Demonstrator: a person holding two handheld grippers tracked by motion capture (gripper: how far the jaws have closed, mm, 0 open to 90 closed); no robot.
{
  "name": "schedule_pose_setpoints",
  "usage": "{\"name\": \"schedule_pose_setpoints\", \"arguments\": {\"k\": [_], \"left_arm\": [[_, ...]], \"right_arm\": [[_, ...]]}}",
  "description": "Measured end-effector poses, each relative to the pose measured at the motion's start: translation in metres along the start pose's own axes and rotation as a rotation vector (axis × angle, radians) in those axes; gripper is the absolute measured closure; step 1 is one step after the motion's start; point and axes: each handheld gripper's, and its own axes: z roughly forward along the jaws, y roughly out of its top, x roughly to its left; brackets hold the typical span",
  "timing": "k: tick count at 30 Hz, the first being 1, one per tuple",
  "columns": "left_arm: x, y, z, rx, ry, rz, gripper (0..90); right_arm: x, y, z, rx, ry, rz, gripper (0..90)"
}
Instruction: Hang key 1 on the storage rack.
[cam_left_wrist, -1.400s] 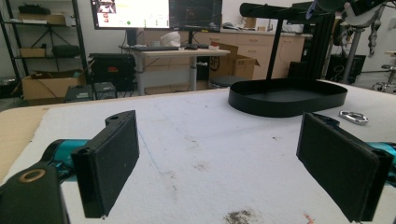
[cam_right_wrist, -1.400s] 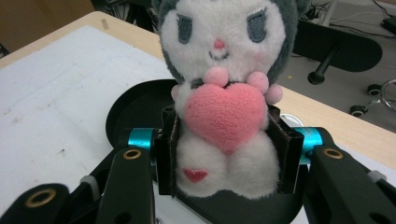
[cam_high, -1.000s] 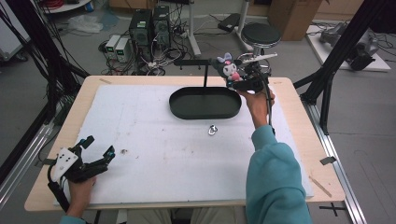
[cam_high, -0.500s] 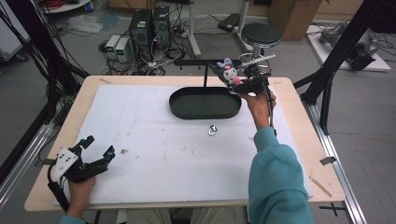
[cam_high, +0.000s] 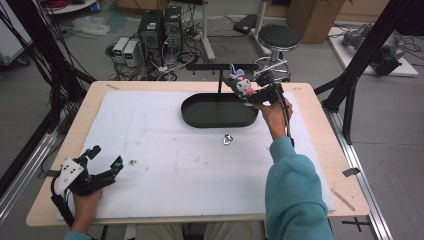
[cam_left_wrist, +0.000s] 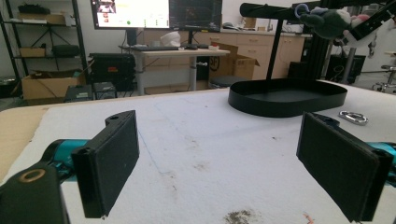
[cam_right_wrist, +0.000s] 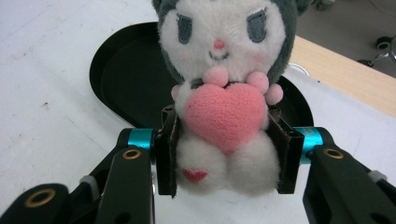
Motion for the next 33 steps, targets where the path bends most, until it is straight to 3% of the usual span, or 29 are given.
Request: {"name": "schedule_pose_setpoints", "arguments": {"k": [9, 33], "left_arm": [[0.0, 0.0, 0.0, 0.0, 0.0, 0.001, 13.4], [0.0, 0.0, 0.0, 0.001, 0.0, 0.0, 13.5]], "right_arm": [[-0.001, 0.001, 0.013, 0.021, 0.003, 0.017, 54.2], [-0.009, 0.002, 0.042, 0.003, 0.004, 0.041, 54.1]]}}
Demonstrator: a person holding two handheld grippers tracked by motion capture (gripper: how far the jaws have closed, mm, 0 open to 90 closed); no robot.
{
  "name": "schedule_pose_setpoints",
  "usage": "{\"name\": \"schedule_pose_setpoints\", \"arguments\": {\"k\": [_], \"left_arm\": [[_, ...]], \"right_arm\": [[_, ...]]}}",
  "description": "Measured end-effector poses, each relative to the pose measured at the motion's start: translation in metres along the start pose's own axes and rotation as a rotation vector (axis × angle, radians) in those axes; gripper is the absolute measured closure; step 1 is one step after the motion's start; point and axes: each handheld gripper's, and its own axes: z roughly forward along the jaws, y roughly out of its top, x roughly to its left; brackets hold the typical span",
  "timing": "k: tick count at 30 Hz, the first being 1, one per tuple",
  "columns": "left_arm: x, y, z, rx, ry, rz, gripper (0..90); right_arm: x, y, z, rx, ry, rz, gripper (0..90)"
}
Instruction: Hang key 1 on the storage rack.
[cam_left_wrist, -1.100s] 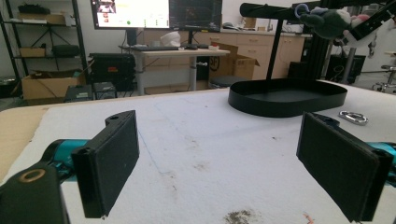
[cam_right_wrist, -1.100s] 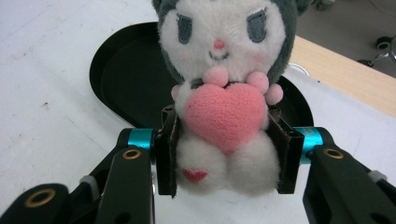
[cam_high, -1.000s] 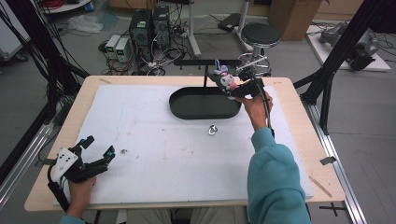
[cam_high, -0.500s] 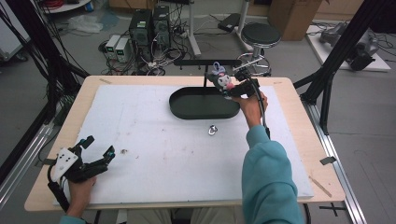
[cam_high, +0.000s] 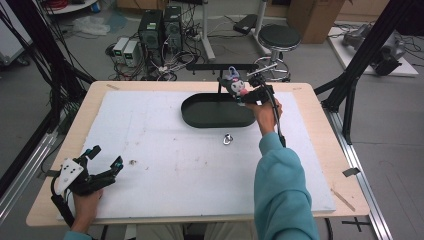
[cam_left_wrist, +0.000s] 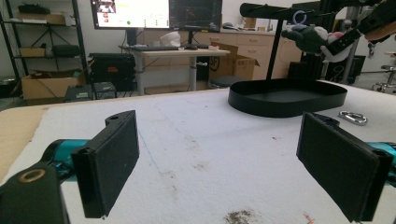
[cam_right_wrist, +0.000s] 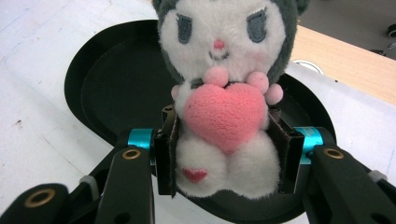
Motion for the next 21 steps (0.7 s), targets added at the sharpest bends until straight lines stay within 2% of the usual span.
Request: {"name": "schedule_pose_setpoints", "arguments": {"k": [7, 9, 10, 14, 17, 19, 20, 21], "left_arm": [[-0.0001, -0.0001, 0.0002, -0.002, 0.001, -0.002, 13.5], [0.0, 0.0, 0.0001, -0.001, 0.001, -0.002, 13.5], [-0.0001, 0.0, 0.0002, -0.002, 0.001, -0.002, 13.5], [-0.0002, -0.0001, 0.0003, -0.003, 0.003, -0.007, 13.5], [-0.0001, 0.0, 0.0001, 0.0, 0.0, -0.003, 13.5], [-0.0001, 0.0, 0.0002, -0.002, 0.002, -0.002, 13.5], [0.0, -0.0001, 0.0002, -0.002, 0.002, -0.003, 13.5], [0.0, 0.0, 0.0003, -0.002, 0.003, -0.003, 13.4]], "right_arm": [[-0.0015, -0.0005, 0.0012, -0.011, -0.005, 0.001, 52.8], [-0.0021, -0.0007, 0.001, -0.017, -0.004, -0.001, 51.0], [-0.0011, -0.0004, 0.001, -0.023, -0.006, -0.022, 48.4], [0.0008, 0.0003, -0.0006, -0.048, -0.019, -0.024, 42.1], [0.0005, 0.0006, -0.0028, -0.077, -0.04, -0.008, 27.4], [-0.0008, 0.0001, -0.0036, -0.092, -0.032, 0.017, 16.9], [-0.0008, 0.0001, -0.0036, -0.092, -0.032, 0.017, 16.9], [-0.0015, -0.0001, -0.0044, -0.104, -0.04, 0.026, 11.8]]}}
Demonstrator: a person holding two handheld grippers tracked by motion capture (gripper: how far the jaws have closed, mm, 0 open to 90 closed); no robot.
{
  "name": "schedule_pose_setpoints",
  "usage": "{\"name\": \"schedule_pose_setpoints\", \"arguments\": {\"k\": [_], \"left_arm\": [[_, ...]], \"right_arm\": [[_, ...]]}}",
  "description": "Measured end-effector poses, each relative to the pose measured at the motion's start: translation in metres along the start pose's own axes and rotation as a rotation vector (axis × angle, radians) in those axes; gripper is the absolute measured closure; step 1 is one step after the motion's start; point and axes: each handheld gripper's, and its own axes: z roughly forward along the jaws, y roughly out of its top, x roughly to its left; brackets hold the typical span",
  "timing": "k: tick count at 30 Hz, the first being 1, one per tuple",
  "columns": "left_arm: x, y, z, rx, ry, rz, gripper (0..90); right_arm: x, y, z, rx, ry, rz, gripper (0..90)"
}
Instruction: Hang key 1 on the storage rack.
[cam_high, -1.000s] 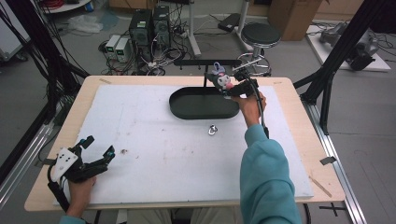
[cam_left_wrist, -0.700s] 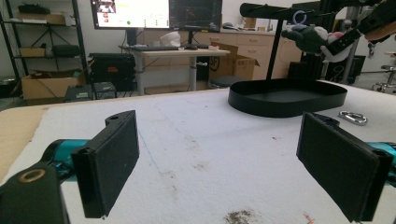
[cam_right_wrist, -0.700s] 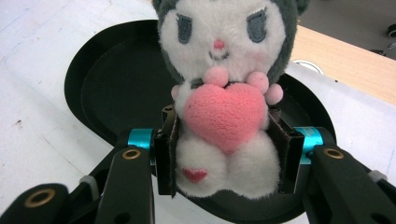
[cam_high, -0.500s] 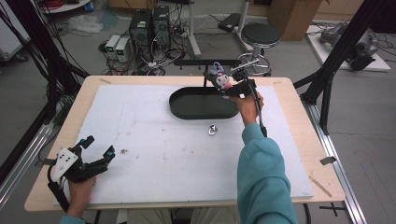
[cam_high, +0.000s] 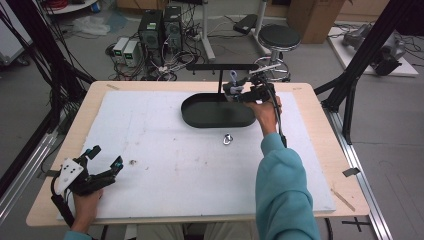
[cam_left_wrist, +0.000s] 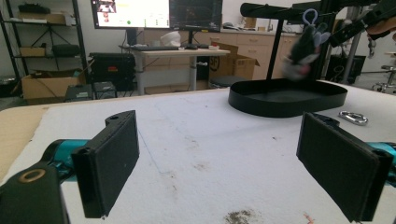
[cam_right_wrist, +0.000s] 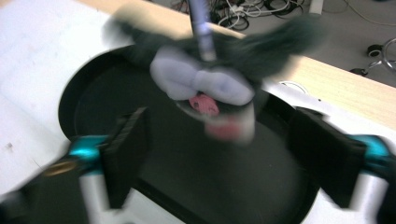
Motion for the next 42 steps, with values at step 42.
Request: {"name": "schedule_pose_setpoints", "arguments": {"k": [42], "left_arm": [[-0.001, 0.0, 0.0, -0.005, 0.001, 0.009, 13.5]], "right_arm": [[0.02, -0.115, -0.137, -0.448, 0.183, -0.144, 0.8]]}}
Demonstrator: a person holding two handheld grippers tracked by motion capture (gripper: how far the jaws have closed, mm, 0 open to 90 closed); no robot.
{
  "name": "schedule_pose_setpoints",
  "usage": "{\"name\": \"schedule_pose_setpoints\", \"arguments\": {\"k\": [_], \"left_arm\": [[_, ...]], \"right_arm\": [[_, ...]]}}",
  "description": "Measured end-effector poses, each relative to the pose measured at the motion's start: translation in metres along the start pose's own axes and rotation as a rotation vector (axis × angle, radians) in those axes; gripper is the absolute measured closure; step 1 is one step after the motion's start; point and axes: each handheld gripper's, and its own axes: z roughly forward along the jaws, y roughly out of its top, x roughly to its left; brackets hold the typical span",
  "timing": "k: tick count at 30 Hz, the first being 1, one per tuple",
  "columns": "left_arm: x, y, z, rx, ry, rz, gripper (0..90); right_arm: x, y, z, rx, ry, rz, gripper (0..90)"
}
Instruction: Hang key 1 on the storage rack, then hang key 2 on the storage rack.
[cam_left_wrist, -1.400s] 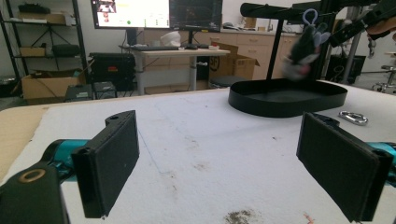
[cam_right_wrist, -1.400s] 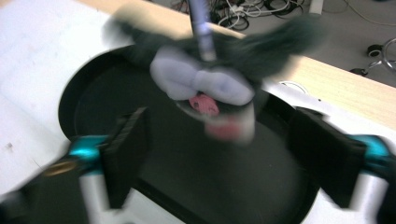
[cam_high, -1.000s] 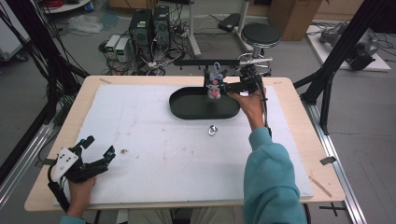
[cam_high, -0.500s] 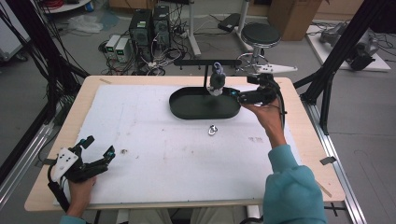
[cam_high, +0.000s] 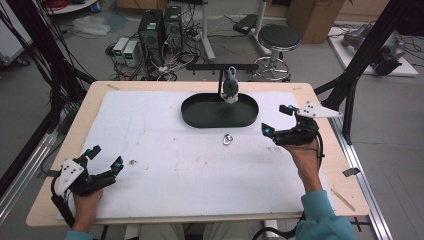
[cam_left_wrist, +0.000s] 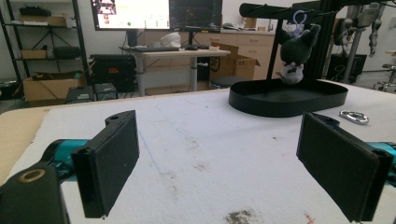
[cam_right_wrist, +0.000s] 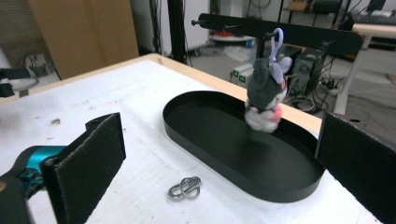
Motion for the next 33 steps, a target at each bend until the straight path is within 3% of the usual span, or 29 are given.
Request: {"name": "schedule_pose_setpoints", "arguments": {"k": [1, 7, 13, 28, 33], "left_arm": [[0.0, 0.0, 0.0, 0.0, 0.0, -0.001, 13.5], [0.0, 0.0, 0.0, 0.0, 0.0, 0.0, 13.4], [0.0, 0.0, 0.0, -0.001, -0.001, 0.001, 13.5], [0.0, 0.0, 0.0, 0.002, 0.0, 0.006, 13.5], [0.0, 0.0, 0.0, 0.002, 0.001, 0.006, 13.5]], "right_arm": [[0.001, -0.004, -0.003, -0.016, -0.011, -0.018, 0.8], [0.006, -0.027, -0.021, -0.124, -0.005, -0.018, 0.8], [0.008, -0.04, -0.028, -0.131, -0.028, -0.022, 0.8], [0.005, -0.042, -0.026, -0.119, -0.025, -0.006, 0.7], [0.003, -0.037, -0.022, -0.076, -0.01, -0.022, 0.8]]}}
